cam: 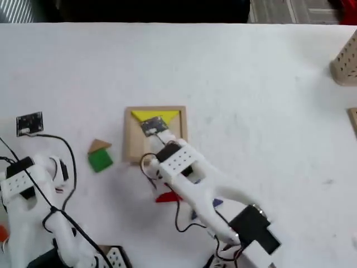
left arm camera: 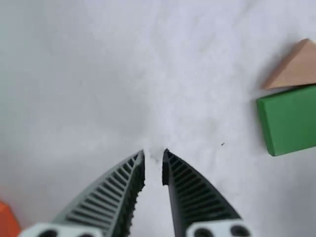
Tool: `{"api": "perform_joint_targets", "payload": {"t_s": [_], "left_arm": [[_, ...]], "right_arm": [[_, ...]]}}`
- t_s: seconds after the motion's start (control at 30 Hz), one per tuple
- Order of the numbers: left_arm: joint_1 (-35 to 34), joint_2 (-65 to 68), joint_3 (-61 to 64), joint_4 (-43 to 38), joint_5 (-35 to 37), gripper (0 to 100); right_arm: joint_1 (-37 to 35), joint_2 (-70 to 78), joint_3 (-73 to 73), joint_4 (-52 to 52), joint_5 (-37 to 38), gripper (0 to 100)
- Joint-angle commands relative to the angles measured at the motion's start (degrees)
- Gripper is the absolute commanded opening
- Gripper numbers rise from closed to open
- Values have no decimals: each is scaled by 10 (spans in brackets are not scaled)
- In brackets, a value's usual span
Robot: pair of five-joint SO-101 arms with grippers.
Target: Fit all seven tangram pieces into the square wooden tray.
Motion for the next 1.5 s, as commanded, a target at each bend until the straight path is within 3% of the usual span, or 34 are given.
{"api": "perform_joint_targets", "payload": {"t_s": [0.0,0.13,0.3,0.57,0.63,0.83,1.17,1.37,1.47], "left_arm": [[7,1,-25,-8,-6,94],[6,1,-25,-7,-6,94],[6,1,-25,-7,-6,94],[6,1,-25,-5,-7,94],[6,1,-25,-4,-7,94],[6,1,-25,-4,-7,94],[7,1,-25,-4,-7,94],[7,1,-25,-4,-7,94],[7,1,-25,-4,-7,94]], "right_arm": [[19,25,-11,11,98,240],[48,24,-4,36,220,238],[51,24,10,87,294,238],[7,10,54,76,341,237],[7,-7,76,73,387,237],[98,-104,127,64,463,237],[98,-171,206,32,473,240],[44,-78,158,67,472,241],[30,-13,114,94,472,294]]}}
